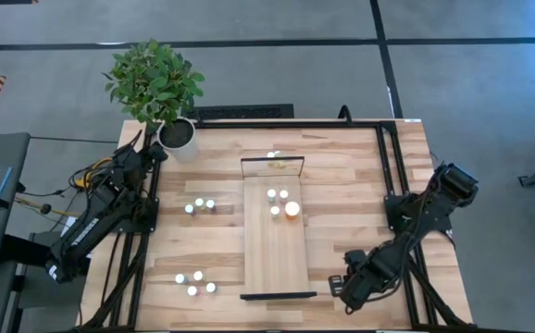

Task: Pick and place medicine bottles onto shelf by color
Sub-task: Put the red pill bottle on the shelf

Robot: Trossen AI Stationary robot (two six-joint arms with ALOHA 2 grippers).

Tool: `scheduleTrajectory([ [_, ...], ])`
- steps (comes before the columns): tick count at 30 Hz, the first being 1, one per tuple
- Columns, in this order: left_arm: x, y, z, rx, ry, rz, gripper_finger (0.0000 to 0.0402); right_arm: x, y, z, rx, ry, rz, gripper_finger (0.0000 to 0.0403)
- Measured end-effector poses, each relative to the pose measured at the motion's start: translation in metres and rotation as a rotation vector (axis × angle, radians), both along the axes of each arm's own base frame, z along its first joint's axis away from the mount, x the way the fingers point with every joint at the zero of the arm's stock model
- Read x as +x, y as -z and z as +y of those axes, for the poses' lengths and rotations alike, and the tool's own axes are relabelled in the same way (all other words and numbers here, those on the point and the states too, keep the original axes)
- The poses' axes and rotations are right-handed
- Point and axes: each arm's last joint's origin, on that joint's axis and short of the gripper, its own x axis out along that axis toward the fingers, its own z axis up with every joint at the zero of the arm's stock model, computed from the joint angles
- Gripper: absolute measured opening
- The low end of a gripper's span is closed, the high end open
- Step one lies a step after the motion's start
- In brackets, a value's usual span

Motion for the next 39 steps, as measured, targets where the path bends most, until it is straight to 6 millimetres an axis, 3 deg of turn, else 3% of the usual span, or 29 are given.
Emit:
scheduleTrajectory([
  [8, 0.0, 0.0, 0.0, 0.0, 0.0, 0.0, 0.021, 0.016, -0.006, -0.017, 0.014, 0.001, 0.04, 0.0143],
  [16, 0.0, 0.0, 0.0, 0.0, 0.0, 0.0, 0.021, 0.038, -0.039, -0.041, -0.033, 0.0, 0.054, 0.0119],
  [27, 0.0, 0.0, 0.0, 0.0, 0.0, 0.0, 0.021, 0.073, -0.076, -0.095, -0.071, 0.075, 0.015, 0.0122],
  [39, 0.0, 0.0, 0.0, 0.0, 0.0, 0.0, 0.021, 0.096, -0.081, -0.145, -0.063, 0.18, -0.047, 0.0122],
])
